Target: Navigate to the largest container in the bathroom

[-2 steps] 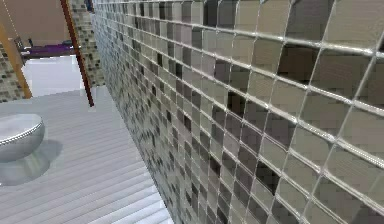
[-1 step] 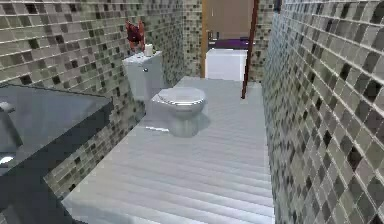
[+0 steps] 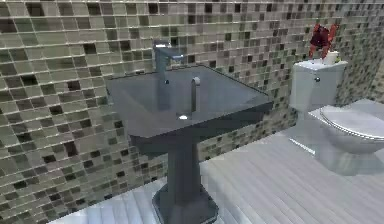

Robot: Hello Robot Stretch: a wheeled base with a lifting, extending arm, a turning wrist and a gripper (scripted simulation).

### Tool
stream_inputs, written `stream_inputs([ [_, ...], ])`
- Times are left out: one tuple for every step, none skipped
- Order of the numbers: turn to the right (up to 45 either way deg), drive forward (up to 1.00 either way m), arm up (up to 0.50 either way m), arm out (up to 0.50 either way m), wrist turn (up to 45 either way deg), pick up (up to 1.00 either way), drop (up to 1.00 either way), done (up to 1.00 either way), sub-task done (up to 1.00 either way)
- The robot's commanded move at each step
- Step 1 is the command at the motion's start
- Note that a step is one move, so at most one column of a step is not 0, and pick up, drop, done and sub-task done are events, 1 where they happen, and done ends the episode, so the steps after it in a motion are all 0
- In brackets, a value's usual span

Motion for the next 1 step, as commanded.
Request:
stream_inputs([
  [-45.0, 0.0, 0.0, 0.0, 0.0, 0.0, 0.0, 0.0, 0.0],
])
